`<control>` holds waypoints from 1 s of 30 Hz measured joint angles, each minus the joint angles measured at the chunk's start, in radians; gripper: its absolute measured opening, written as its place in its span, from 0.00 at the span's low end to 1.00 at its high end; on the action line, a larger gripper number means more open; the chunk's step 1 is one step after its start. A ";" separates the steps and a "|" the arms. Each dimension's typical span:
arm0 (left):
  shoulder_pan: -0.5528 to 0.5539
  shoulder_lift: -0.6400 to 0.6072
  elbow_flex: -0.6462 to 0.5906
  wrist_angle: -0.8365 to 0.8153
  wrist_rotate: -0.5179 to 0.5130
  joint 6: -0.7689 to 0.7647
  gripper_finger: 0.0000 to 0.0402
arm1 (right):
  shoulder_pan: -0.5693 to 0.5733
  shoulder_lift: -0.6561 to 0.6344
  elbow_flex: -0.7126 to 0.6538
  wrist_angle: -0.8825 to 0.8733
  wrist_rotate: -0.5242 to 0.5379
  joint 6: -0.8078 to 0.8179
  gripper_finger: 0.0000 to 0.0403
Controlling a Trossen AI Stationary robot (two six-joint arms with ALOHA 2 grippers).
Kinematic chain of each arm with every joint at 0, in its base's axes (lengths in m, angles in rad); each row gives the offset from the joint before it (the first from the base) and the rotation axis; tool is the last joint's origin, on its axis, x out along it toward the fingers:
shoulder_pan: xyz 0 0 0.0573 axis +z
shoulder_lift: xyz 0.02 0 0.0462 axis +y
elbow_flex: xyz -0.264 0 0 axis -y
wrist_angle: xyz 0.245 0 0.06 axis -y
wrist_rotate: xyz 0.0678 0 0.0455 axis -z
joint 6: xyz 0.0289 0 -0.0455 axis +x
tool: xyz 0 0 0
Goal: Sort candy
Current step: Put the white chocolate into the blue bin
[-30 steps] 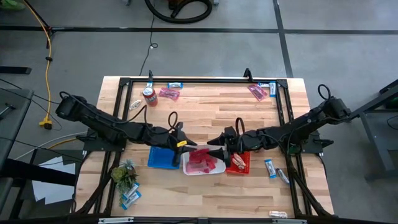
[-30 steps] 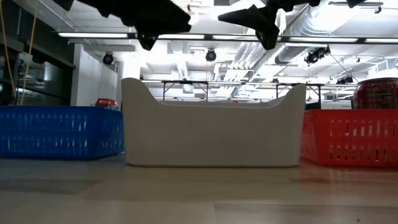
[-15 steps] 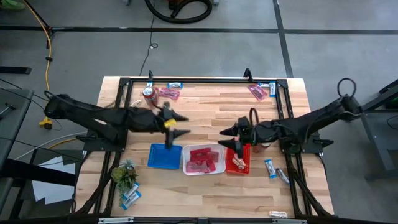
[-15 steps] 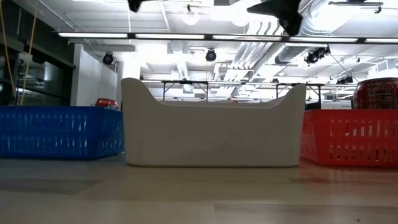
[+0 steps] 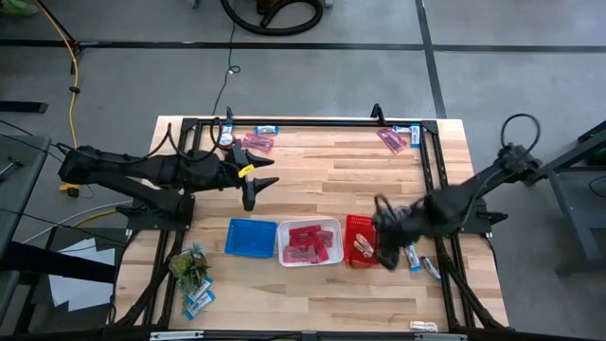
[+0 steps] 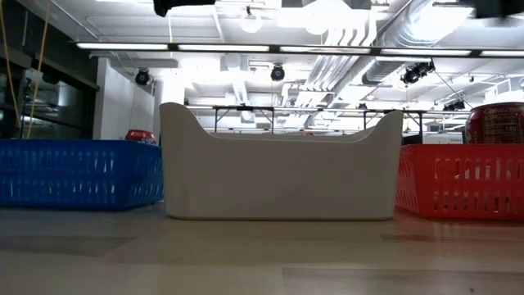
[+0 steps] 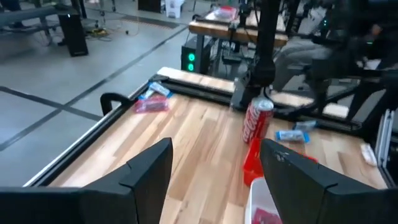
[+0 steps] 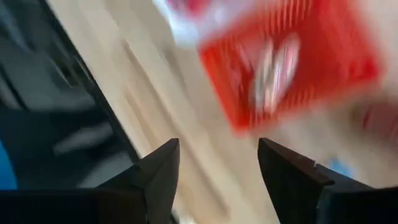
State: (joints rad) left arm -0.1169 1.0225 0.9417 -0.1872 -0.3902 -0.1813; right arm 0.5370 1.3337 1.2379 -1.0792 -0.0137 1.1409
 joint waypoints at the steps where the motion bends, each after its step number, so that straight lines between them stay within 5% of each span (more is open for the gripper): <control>1: 0.000 -0.001 0.000 -0.012 0.001 0.000 0.57 | 0.031 0.026 0.001 -0.022 -0.033 0.058 0.51; 8: -0.001 -0.008 0.000 -0.045 0.001 0.003 0.57 | 0.217 0.139 -0.161 -0.035 -0.213 0.461 0.49; 14: 0.000 -0.009 0.000 -0.046 0.001 0.007 0.57 | 0.252 0.112 -0.331 -0.008 -0.197 0.715 0.49; 23: 0.000 -0.008 0.000 -0.053 0.014 -0.001 0.57 | 0.202 0.107 -0.521 0.293 -0.170 0.740 0.49; 30: 0.000 -0.008 0.000 -0.053 0.014 -0.001 0.57 | 0.196 0.107 -0.570 0.298 -0.169 0.744 0.49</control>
State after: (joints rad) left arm -0.1173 1.0142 0.9413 -0.2405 -0.3763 -0.1825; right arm 0.7326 1.4403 0.6682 -0.7811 -0.1829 1.8847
